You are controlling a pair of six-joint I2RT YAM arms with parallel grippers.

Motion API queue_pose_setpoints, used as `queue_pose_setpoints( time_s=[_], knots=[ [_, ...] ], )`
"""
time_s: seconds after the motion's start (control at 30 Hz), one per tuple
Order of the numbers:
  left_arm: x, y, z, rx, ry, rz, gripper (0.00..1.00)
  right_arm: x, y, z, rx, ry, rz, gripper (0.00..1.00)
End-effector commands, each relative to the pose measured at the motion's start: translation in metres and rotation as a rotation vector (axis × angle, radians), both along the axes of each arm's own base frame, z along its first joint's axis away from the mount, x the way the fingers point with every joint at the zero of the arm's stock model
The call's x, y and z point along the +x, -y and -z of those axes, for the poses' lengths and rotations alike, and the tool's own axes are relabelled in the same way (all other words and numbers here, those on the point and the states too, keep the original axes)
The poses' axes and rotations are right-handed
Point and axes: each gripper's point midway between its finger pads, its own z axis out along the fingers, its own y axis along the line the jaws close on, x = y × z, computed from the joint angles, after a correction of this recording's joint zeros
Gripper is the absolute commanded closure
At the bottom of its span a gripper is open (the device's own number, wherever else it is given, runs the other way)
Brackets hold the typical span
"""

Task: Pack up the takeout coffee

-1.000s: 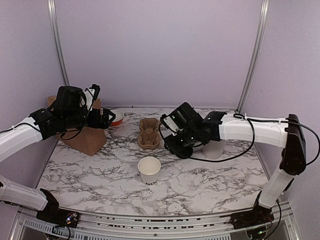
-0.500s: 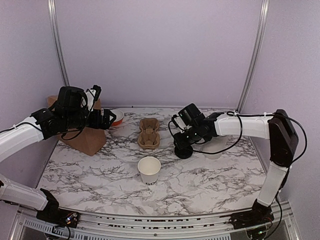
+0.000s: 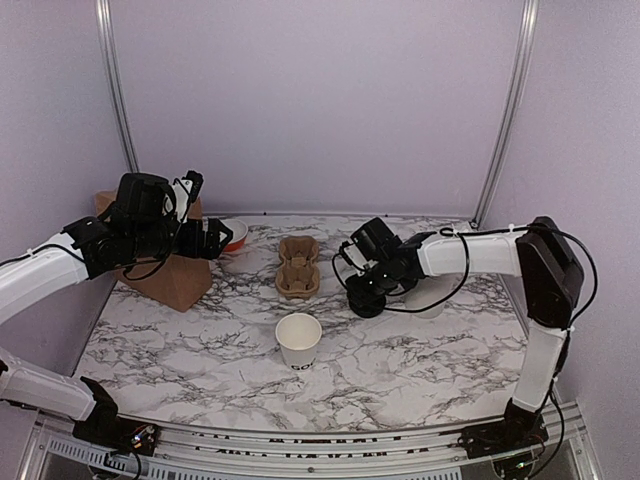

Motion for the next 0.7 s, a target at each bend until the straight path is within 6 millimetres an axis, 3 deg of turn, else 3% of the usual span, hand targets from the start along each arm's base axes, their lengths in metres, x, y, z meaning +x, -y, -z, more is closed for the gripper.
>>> queue_pose_setpoints(
  time_s=[0.0, 0.67],
  knots=[
    [0.002, 0.002, -0.001, -0.012, 0.002, 0.007, 0.01, 0.009, -0.004, -0.003, 0.009, 0.012, 0.004, 0.60],
    [0.003, 0.003, 0.002, -0.005, -0.005, 0.007, 0.01, 0.001, -0.010, 0.009, -0.024, -0.024, -0.013, 0.73]
  ],
)
